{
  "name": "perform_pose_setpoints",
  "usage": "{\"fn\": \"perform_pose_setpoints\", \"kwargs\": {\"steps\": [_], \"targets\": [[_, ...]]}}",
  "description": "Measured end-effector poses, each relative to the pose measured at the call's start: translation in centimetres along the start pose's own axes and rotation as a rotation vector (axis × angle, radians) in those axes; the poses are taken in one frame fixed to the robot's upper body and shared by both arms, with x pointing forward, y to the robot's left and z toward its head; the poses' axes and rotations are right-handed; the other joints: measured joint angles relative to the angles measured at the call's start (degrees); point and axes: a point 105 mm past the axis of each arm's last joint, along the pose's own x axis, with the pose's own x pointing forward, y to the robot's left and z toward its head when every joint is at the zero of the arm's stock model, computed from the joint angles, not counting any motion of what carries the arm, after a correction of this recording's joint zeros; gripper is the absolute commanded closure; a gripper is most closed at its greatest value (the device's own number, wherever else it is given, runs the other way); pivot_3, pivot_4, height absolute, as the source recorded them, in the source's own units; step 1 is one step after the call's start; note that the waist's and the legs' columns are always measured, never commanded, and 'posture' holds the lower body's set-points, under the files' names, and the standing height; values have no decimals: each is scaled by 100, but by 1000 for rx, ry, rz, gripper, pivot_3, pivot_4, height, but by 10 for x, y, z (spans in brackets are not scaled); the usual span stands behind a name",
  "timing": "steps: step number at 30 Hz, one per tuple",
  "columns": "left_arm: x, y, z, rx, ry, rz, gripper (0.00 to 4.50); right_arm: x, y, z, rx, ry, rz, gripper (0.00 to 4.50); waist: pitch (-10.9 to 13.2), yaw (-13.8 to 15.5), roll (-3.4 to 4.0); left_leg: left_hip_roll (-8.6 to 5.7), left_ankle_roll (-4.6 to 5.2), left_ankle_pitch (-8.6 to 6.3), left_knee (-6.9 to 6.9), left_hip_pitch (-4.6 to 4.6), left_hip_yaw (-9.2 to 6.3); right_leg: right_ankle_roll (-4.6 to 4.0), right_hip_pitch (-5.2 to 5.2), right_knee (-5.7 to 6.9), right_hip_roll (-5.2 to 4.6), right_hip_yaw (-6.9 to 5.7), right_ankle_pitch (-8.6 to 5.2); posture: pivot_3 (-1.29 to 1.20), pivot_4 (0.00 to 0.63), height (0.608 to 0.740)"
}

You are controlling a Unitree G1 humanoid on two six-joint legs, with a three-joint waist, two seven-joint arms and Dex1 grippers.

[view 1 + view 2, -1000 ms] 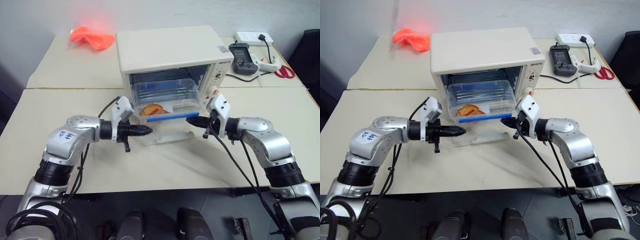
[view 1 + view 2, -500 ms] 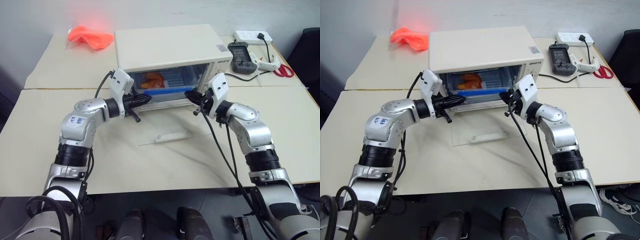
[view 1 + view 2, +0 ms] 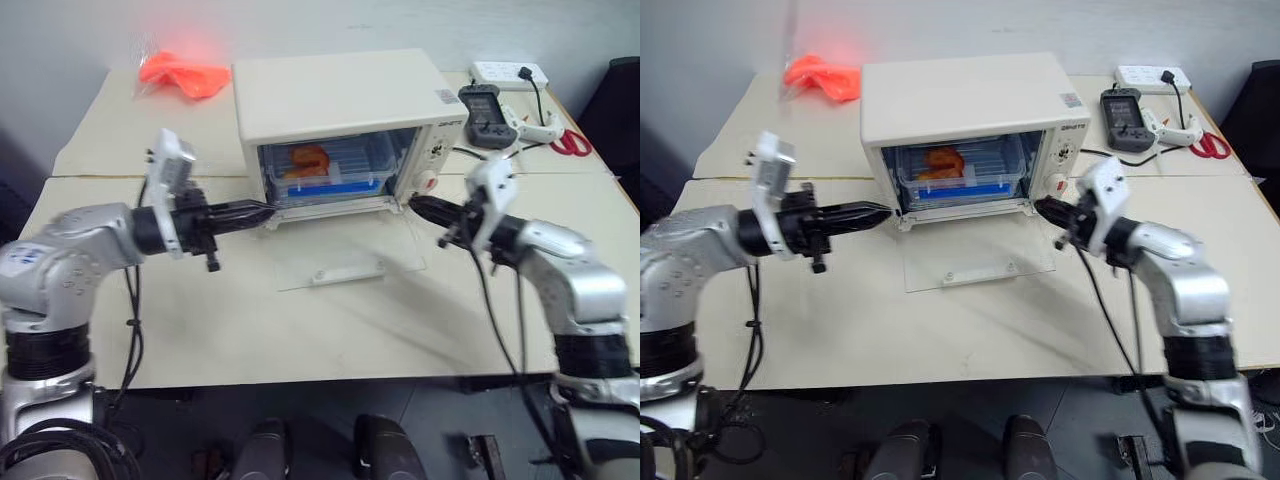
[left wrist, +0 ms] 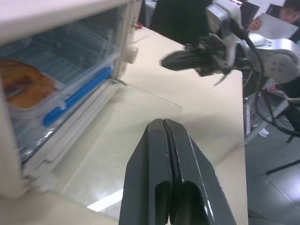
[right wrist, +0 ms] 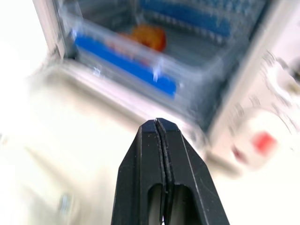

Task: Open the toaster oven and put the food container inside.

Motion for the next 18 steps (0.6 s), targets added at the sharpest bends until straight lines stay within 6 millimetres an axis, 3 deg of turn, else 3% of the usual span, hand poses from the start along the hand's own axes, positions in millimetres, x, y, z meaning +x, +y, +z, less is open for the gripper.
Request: {"fn": "perform_pose_setpoints", "kwargs": {"steps": [7, 10, 13, 15, 18], "targets": [[-41, -17, 11, 31, 101, -36, 1860, -45, 46, -40, 136, 148, 90, 4500, 0, 3, 1, 1, -3, -4, -7, 13, 6, -7, 8, -3, 8, 7, -4, 0, 150, 740], [-45, -22, 16, 62, 119, -64, 908, -43, 53, -50, 188, 142, 56, 4500, 1, -5, 2, -1, 0, -3, -4, 25, 19, -7, 13, -1, 5, 20, -3, 0, 150, 740], [-45, -23, 20, 82, 121, -83, 17, -24, 55, -61, 229, 102, -21, 4500, -1, -8, -1, -1, -3, -2, -4, 26, 18, -12, 7, 7, 12, 22, -6, 0, 150, 740], [-43, -24, 25, 102, 116, -95, 17, -10, 57, -74, 247, 111, -56, 4500, 2, -10, 4, -6, -2, -2, -6, 20, 22, -12, -4, 13, 9, 28, -6, 0, 150, 740], [-43, -26, 26, 112, 128, -104, 17, 2, 43, -85, 266, 106, -148, 4500, 3, -15, 6, -6, 0, -4, -10, 15, 26, -12, -11, 12, 8, 31, -6, 0, 150, 740]]}}
